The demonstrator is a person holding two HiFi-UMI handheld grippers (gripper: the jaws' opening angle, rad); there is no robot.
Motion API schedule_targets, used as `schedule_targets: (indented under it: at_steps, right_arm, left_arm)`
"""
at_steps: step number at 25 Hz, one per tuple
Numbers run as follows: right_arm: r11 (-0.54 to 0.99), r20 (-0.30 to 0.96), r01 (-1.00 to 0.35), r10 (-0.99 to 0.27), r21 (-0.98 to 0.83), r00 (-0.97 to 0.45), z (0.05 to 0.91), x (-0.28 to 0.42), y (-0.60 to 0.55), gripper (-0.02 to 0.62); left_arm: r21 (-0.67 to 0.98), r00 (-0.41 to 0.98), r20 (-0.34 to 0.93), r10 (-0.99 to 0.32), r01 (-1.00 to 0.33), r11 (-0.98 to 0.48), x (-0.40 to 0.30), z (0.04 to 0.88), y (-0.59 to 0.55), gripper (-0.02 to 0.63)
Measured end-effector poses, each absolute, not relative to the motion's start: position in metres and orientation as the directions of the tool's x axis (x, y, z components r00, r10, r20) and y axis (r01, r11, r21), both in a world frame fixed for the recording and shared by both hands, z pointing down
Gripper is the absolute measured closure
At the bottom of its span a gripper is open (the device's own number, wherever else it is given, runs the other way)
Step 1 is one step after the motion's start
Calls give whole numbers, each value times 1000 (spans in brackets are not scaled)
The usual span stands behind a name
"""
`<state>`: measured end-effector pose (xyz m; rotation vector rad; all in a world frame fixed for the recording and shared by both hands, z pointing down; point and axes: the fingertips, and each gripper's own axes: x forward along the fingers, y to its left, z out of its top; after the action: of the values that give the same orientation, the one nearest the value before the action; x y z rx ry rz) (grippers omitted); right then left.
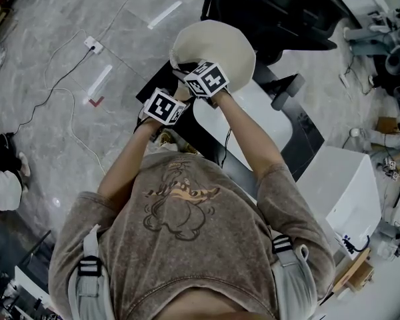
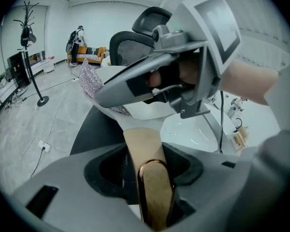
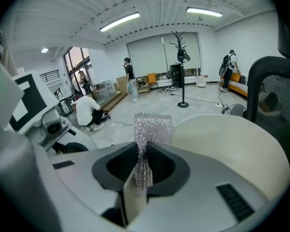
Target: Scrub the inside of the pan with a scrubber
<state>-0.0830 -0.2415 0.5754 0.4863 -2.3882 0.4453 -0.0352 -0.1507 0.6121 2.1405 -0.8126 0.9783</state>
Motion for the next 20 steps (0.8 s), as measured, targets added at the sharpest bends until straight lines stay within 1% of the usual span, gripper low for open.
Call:
schedule_targets:
  at_steps: [12, 20]
  right_arm:
    - [845, 630, -454, -194, -282, -752, 582, -91, -266, 514]
    - [810, 618, -482, -198, -333, -761, 594, -89, -294, 514]
  left_arm:
    - [298, 537, 803, -257, -736, -608, -38, 611, -149, 373]
    - [299, 534, 808, -248, -735, -608, -38, 613, -150, 373]
